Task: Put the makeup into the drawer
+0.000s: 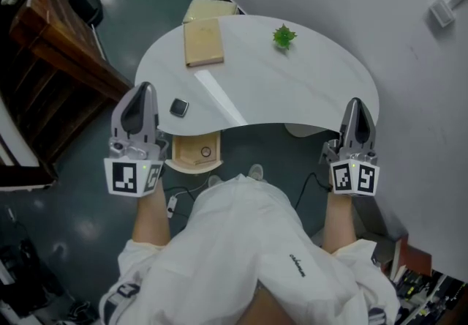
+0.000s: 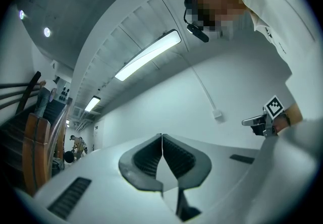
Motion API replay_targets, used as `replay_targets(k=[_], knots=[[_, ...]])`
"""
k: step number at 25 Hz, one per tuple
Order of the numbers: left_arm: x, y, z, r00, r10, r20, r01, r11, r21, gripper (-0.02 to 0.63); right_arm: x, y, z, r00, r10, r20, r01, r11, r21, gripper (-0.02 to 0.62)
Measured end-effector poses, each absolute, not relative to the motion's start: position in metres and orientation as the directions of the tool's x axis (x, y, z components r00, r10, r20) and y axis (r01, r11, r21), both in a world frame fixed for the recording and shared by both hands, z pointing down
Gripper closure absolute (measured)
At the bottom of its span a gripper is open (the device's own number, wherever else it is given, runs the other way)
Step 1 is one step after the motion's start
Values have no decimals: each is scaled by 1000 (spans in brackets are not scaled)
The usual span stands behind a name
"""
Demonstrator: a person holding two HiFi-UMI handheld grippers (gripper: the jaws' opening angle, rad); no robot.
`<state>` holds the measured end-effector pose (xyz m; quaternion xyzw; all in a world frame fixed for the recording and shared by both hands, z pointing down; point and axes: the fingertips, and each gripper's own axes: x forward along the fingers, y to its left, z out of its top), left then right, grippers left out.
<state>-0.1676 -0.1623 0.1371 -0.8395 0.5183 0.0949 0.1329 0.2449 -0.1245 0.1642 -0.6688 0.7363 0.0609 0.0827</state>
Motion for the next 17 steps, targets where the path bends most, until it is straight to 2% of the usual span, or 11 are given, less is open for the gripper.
replay_targets(k=[17], knots=[[-162, -172, 145, 462, -846, -268, -887, -445, -124, 578, 241, -135, 169, -104, -978, -183, -993, 111, -30, 578]])
